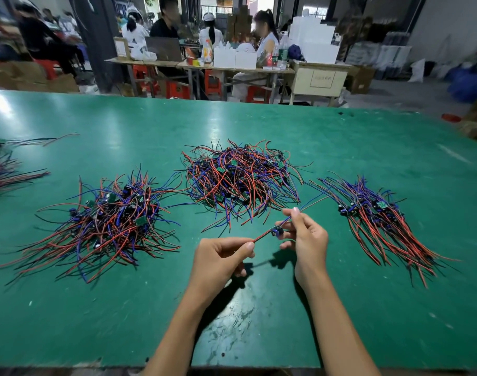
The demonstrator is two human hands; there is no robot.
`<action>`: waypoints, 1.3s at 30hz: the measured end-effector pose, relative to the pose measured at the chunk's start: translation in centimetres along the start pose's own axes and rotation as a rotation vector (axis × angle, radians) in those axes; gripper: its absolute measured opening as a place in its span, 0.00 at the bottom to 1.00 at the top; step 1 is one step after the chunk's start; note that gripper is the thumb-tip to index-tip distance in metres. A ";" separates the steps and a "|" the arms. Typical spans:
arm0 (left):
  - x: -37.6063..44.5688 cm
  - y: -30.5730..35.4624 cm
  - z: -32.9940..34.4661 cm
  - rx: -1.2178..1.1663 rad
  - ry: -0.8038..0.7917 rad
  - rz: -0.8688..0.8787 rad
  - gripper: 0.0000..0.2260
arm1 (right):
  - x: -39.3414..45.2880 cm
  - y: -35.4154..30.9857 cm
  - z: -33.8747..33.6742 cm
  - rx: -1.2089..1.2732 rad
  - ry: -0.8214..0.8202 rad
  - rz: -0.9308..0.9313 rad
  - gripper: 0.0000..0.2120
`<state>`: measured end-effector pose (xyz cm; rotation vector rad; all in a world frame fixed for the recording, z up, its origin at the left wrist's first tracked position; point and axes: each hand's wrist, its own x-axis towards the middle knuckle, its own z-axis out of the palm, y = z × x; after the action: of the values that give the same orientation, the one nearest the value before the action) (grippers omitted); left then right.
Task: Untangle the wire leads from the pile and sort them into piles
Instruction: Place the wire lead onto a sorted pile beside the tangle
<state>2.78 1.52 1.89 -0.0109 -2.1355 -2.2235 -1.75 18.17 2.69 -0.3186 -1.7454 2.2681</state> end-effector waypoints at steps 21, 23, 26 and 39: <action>0.0 -0.4 0.1 0.159 0.047 0.042 0.14 | 0.5 -0.3 -0.6 0.223 0.069 0.027 0.10; 0.0 -0.3 0.1 0.149 0.070 0.056 0.13 | 0.5 -0.2 -0.6 0.172 0.045 0.004 0.11; 0.0 -0.4 0.1 0.154 0.132 0.105 0.10 | 0.5 0.1 -0.6 0.114 0.018 -0.026 0.11; 0.3 -0.6 0.0 0.175 0.222 0.101 0.11 | 2.2 -0.8 0.0 -0.082 0.173 -0.159 0.13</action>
<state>2.43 1.51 1.33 0.1275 -2.1473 -1.8792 -3.75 19.13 3.41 -0.3665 -1.7130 1.9999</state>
